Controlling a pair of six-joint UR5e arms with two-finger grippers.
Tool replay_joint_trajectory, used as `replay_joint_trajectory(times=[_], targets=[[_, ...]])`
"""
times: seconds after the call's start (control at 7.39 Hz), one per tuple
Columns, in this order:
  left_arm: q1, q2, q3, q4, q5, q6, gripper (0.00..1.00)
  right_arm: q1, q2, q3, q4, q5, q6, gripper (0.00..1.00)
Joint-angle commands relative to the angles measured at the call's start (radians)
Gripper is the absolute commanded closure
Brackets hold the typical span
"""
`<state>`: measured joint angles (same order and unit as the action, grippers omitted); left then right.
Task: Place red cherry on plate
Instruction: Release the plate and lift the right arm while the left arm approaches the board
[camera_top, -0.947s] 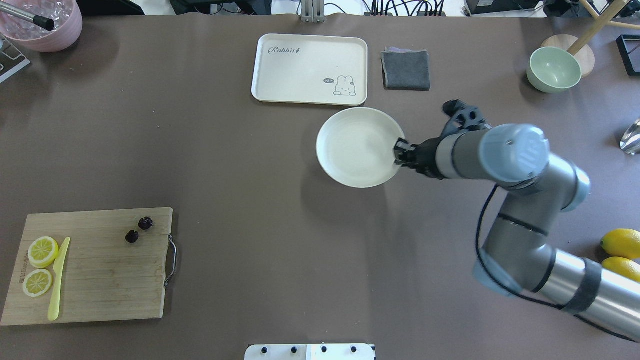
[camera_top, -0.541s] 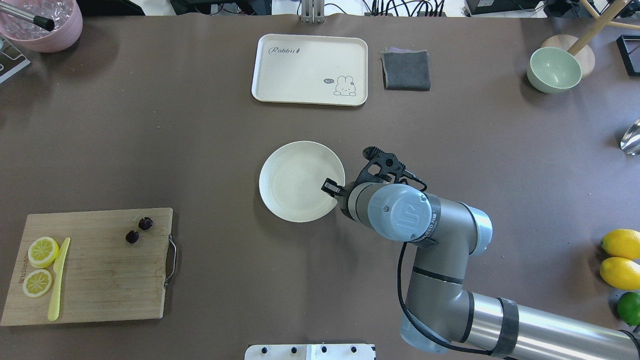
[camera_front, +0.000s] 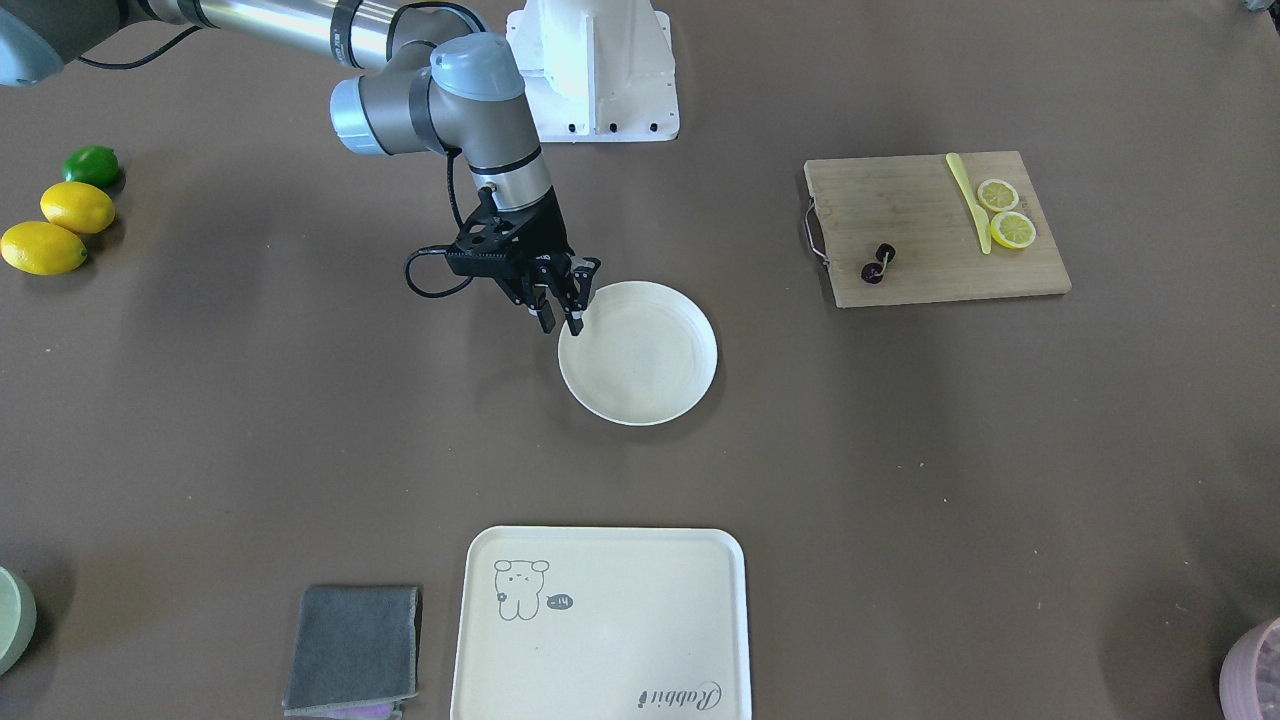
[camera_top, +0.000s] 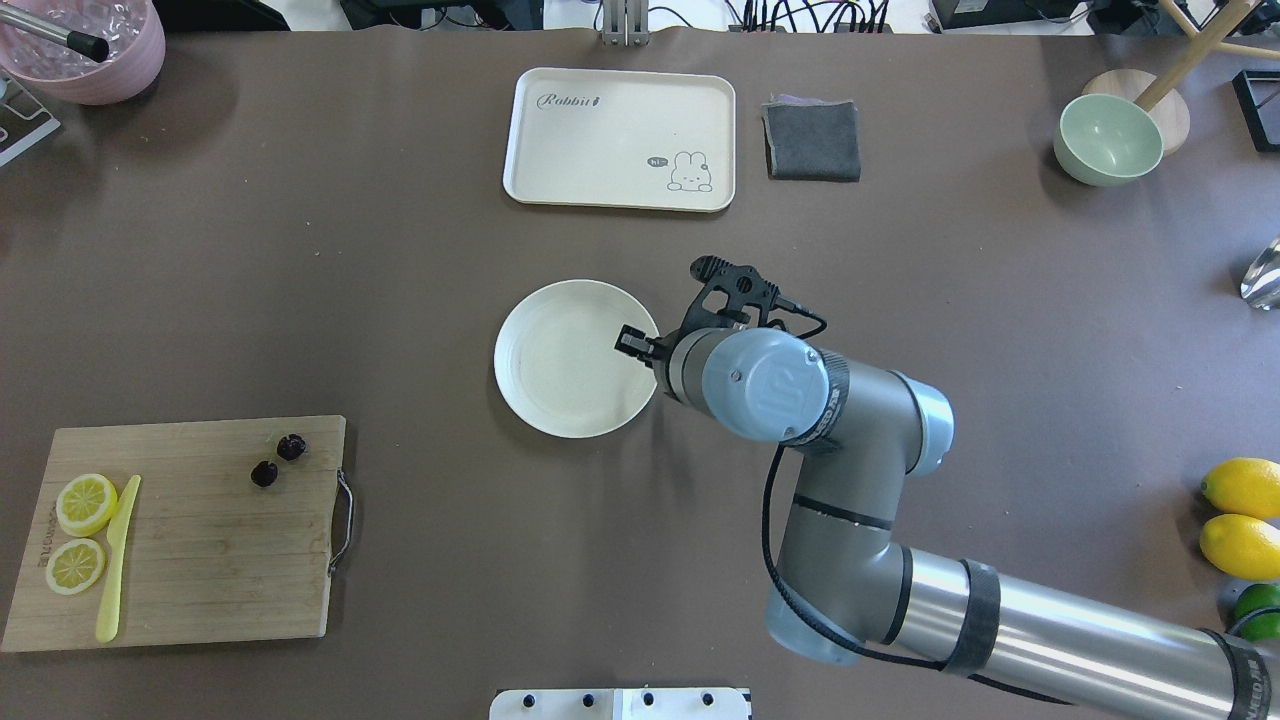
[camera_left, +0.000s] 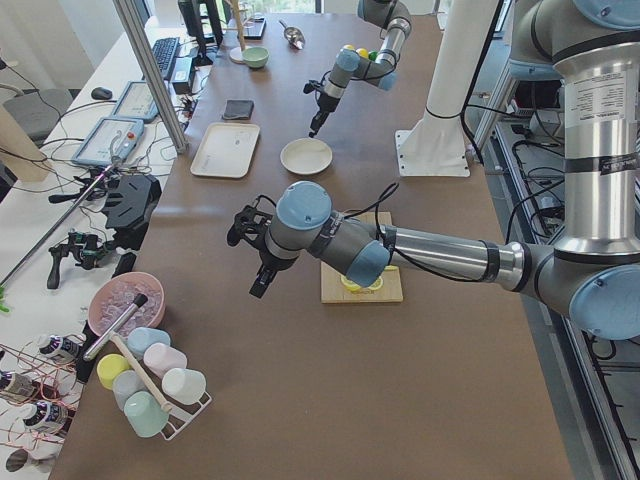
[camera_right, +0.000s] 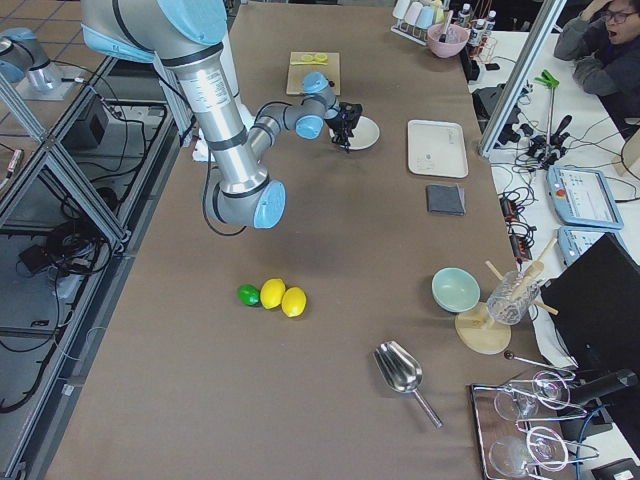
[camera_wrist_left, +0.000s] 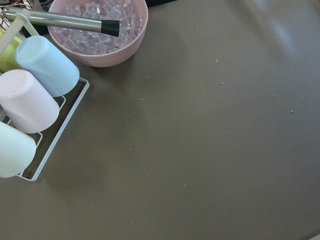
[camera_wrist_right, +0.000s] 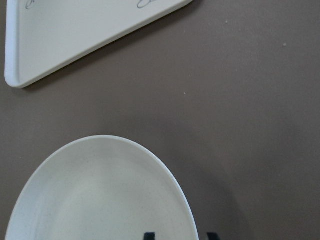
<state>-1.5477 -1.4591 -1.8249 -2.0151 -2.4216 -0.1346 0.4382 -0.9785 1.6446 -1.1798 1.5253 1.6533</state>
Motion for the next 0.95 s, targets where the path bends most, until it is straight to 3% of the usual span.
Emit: replay_joint_trajectory(times=[0.0,0.27,0.54,0.81], targets=[[0.102,-0.007,-0.022,-0.074,-0.027,-0.215,0.02,0.162,-0.064,0.113,-0.106,0.175,-0.172,0.00],[0.292,-0.010,-0.033,-0.259,0.046,-0.553,0.02,0.381,-0.135,0.226,-0.263,0.390,-0.434,0.00],[0.496,-0.006,-0.103,-0.294,0.180,-0.730,0.02,0.611,-0.269,0.244,-0.265,0.577,-0.730,0.00],[0.724,-0.006,-0.134,-0.321,0.373,-0.851,0.04,0.778,-0.391,0.236,-0.267,0.688,-1.011,0.00]])
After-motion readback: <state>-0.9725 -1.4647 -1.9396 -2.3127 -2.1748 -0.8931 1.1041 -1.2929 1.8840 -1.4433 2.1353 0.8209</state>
